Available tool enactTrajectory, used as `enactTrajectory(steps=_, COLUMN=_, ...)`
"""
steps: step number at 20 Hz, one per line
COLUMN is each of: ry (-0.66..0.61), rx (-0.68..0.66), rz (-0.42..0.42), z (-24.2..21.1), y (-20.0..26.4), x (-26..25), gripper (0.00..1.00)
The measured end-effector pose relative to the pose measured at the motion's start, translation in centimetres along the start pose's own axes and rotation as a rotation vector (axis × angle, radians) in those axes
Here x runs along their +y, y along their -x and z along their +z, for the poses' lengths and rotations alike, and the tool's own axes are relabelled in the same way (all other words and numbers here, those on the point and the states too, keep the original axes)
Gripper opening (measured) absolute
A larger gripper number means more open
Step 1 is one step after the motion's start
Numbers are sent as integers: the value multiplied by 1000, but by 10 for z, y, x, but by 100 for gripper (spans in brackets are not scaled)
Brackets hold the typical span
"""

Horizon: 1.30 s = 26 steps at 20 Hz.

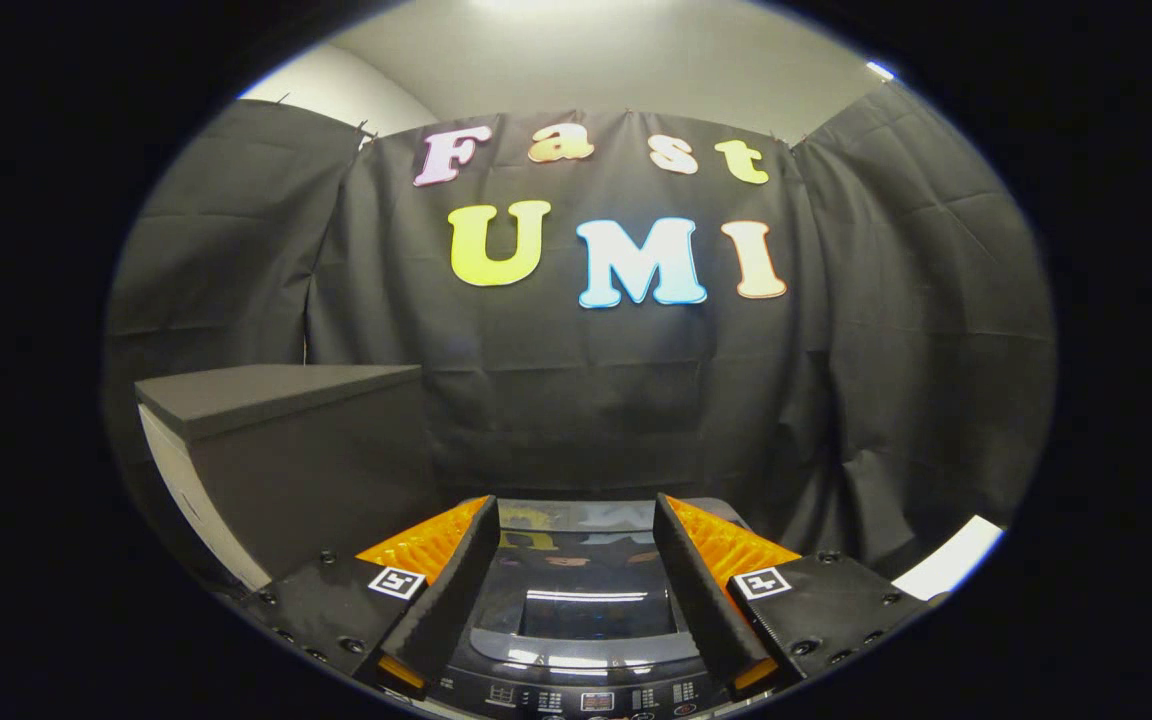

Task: Put the clothes into the washing machine and then close the washing machine lid.

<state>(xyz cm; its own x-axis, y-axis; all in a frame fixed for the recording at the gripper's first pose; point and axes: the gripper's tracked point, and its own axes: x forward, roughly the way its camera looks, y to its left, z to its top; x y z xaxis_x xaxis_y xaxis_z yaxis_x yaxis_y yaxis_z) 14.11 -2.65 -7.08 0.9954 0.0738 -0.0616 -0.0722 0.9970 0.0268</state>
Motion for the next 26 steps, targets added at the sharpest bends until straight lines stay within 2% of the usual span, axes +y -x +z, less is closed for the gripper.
enactTrajectory(steps=7, ry=92, rx=-125, rz=-2, z=99, y=69, x=6, gripper=97)
enactTrajectory(steps=11, ry=78, rx=-167, rz=-11, z=127, y=112, x=13, gripper=98)
enactTrajectory(steps=18, ry=55, rx=-185, rz=-36, z=134, y=176, x=27, gripper=98)
enactTrajectory(steps=26, ry=62, rx=-164, rz=-43, z=114, y=200, x=36, gripper=98)
